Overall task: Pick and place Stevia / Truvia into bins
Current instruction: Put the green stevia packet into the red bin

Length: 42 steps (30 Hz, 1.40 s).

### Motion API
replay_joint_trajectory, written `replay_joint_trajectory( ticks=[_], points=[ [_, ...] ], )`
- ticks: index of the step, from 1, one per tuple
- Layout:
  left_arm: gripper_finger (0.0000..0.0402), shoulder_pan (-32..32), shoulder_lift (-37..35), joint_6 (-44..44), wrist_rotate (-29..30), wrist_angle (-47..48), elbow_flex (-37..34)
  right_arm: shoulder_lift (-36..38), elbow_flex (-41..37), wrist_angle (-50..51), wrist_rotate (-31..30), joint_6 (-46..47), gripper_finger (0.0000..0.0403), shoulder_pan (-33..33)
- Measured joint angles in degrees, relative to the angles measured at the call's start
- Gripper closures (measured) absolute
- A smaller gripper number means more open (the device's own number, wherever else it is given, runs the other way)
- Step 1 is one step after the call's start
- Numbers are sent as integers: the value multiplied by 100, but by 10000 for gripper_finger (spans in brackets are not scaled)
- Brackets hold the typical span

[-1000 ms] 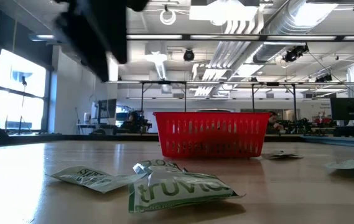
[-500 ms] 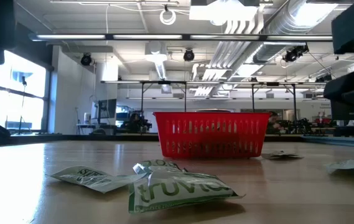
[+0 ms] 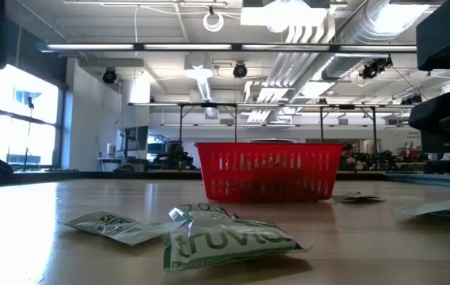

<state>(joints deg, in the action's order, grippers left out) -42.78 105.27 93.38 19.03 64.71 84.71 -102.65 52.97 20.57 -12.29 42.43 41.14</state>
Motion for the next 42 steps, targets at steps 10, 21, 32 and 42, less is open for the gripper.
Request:
replay_joint_trajectory(
  ticks=[10,21,32,42],
  points=[
    [220,0,0,-4,-22,0,-2,-4,28,162,238,491,365,-211],
    [218,0,0,-8,-26,-2,-2,234,1709,1361,-669,191,396,-373],
    [218,-3,0,-50,-37,-29,-2,243,1999,1881,-163,-275,377,-2348],
    [218,-37,0,-9,-11,-89,-2,245,1957,2115,345,-499,229,-2486]
  ],
)
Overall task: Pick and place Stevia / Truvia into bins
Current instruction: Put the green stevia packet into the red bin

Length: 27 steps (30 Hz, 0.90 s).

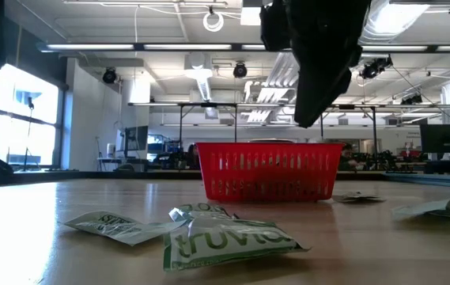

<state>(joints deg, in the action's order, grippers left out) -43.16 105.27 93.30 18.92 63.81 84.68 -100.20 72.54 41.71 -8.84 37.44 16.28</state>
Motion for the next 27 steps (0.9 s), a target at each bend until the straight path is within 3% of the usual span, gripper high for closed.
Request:
replay_joint_trajectory(
  ticks=[4,8,11,15,18,21,27],
  points=[
    [218,-2,0,-37,2,-181,0,12,-1,276,-24,-244,172,256],
    [218,-2,22,-695,29,-587,-2,20,1,1007,-342,-626,145,744],
    [218,-2,103,-1757,221,-1058,-11,20,1,1320,-427,-737,139,1084],
    [218,4,363,-3816,583,-1673,-4,20,1,1378,-439,-536,139,1442],
    [218,134,640,-4940,465,-1979,6,24,1,1380,-581,-157,139,1664],
    [218,339,913,-5430,-77,-2022,-15,24,3,1402,-560,279,139,1819],
    [218,600,1095,-5558,-209,-2187,-4,24,3,1420,-513,940,138,2086]
  ],
)
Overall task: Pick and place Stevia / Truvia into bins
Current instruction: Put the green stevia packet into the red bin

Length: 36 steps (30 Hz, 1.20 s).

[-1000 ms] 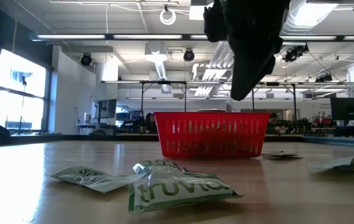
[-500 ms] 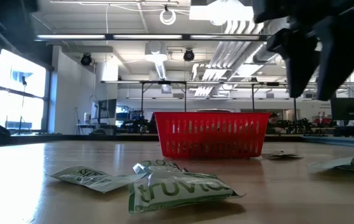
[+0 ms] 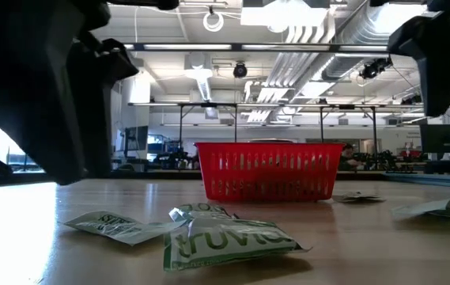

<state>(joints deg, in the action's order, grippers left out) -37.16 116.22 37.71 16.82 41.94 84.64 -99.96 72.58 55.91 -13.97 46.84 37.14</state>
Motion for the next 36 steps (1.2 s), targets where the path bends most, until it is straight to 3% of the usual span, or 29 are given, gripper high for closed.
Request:
replay_joint_trajectory(
  ticks=[7,15,19,25,36],
  points=[
    [208,-5,0,-353,-182,-20,170,0,0,87,-175,564,138,324],
    [121,102,0,-1022,-306,59,168,0,0,128,-229,871,139,466],
    [96,370,15,-1178,-690,41,168,0,0,128,-275,886,139,462],
    [111,647,188,-1657,-1317,-30,164,0,0,132,-396,884,139,460],
    [163,639,196,-1953,-1595,-237,-158,0,0,173,-519,989,139,453]
  ],
)
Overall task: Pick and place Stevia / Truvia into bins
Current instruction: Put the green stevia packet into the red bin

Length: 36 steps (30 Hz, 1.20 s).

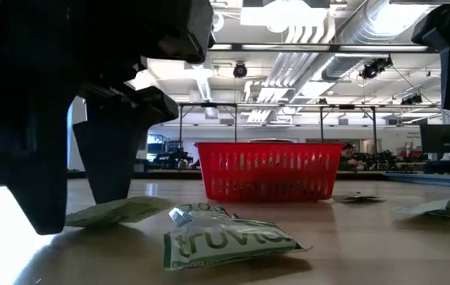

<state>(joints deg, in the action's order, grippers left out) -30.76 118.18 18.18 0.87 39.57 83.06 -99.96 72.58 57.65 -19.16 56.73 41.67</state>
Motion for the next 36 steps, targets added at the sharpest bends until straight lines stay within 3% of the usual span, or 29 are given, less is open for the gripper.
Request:
replay_joint_trajectory(
  ticks=[5,14,21,26,30,36],
  points=[
    [216,3,-32,51,87,-115,-166,0,0,4,20,1,139,-14],
    [363,7,-27,183,296,-243,-181,0,0,61,93,53,139,11],
    [361,0,-231,601,324,649,7,0,0,359,52,420,139,197],
    [361,79,-808,547,1041,1098,385,0,0,552,53,799,139,450],
    [362,467,-1013,328,1515,988,422,0,0,567,50,1017,139,570],
    [346,1388,-893,1,1483,507,422,0,0,415,25,1031,139,558]
  ],
)
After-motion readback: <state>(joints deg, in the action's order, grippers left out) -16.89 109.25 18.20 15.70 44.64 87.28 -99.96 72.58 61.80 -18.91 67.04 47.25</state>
